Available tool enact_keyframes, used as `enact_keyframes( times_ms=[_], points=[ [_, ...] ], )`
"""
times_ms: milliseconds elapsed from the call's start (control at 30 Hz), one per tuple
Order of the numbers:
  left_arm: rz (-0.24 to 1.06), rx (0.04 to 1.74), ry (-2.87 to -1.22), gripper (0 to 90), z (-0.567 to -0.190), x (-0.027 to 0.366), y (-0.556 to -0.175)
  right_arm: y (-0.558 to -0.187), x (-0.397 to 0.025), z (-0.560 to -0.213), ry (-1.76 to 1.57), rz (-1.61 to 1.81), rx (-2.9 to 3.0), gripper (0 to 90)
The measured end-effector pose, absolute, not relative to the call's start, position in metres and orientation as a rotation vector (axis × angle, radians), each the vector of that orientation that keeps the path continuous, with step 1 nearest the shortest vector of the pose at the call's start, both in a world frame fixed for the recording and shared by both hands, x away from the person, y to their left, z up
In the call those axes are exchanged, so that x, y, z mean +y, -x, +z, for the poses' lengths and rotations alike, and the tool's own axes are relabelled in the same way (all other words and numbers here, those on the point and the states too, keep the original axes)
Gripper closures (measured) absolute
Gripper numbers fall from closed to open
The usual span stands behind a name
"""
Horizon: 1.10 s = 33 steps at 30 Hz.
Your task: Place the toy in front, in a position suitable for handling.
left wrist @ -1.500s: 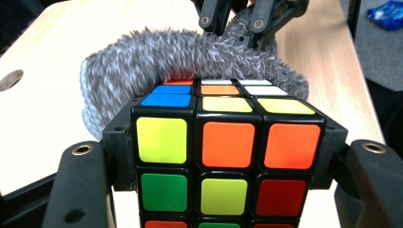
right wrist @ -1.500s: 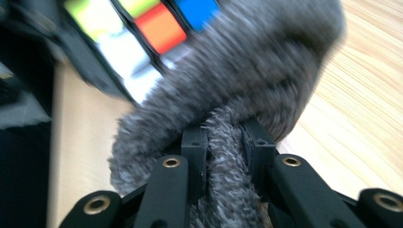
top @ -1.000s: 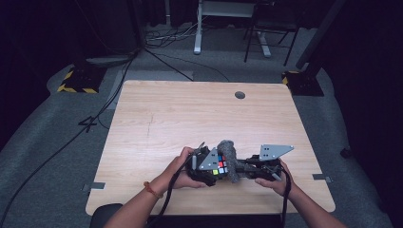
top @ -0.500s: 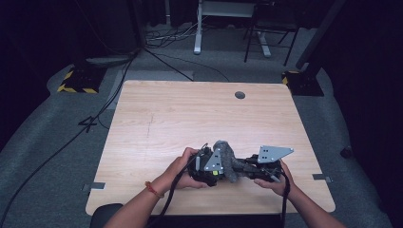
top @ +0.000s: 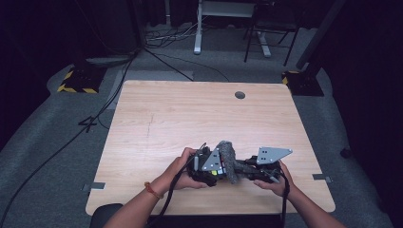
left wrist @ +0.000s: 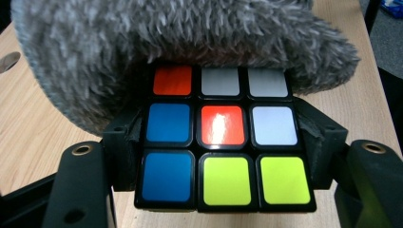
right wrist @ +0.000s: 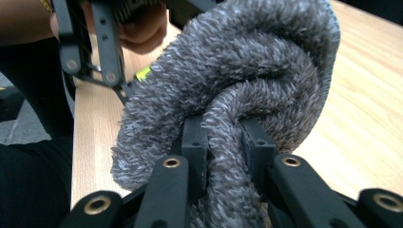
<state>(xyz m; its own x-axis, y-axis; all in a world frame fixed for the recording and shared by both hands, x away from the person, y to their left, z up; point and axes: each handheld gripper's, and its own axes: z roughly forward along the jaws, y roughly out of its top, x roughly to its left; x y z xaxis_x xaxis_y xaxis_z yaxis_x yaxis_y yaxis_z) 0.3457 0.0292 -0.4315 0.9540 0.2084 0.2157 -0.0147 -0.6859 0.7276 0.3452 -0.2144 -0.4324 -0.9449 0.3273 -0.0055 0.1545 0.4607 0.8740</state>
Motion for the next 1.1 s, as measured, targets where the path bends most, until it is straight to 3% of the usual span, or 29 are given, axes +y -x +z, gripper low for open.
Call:
enact_keyframes(
  times_ms=[533, 1100],
  points=[
    [0.358, 0.12, -2.209, 33.3, -0.417, 0.036, -0.341, -0.358, -0.211, -0.449, -0.482, 1.37, 2.62, 75.4],
    [0.381, 0.144, -2.281, 33.2, -0.425, 0.03, -0.344, -0.341, -0.213, -0.424, -0.428, 1.493, 2.486, 75.0]
  ],
)
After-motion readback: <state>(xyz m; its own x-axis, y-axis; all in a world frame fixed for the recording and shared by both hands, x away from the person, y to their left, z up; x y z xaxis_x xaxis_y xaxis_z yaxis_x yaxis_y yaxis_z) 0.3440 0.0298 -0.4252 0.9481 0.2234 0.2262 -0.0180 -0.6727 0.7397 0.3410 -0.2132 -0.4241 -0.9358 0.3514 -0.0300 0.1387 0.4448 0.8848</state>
